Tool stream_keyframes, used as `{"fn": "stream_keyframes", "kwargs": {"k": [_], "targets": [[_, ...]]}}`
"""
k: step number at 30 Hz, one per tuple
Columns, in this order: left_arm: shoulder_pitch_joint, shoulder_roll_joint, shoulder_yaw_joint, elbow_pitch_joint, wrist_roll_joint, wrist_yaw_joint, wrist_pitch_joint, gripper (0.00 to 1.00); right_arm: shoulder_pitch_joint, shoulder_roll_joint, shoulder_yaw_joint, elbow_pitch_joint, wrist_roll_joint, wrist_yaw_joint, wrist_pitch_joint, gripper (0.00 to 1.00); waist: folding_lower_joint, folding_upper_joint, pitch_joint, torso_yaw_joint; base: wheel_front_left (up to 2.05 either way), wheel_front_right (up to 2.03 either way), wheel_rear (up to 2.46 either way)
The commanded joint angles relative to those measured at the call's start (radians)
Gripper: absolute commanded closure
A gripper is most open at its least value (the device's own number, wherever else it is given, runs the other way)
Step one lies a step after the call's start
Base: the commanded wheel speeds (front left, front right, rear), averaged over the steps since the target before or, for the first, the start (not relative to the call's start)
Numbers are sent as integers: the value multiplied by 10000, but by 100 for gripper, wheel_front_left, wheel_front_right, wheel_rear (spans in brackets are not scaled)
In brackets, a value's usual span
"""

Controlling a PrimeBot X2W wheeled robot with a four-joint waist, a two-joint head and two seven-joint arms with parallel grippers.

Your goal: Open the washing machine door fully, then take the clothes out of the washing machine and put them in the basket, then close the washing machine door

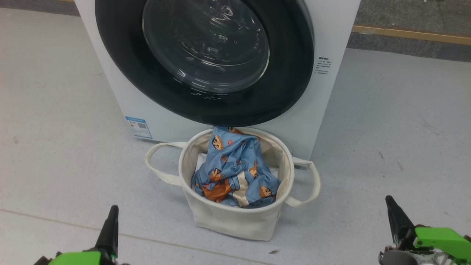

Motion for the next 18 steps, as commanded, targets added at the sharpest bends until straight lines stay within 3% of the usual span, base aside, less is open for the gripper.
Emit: {"fn": "stream_keyframes", "kwargs": {"k": [1, 18], "targets": [[-483, 177, 351, -376, -66, -69, 36, 100, -472, -129, 166, -285, 84, 0, 92, 100, 0, -1, 1, 0, 0, 0, 0], [-488, 133, 413, -373, -15, -69, 86, 100, -478, -81, 98, -280, 28, 0, 146, 100, 0, -1, 1, 0, 0, 0, 0]]}}
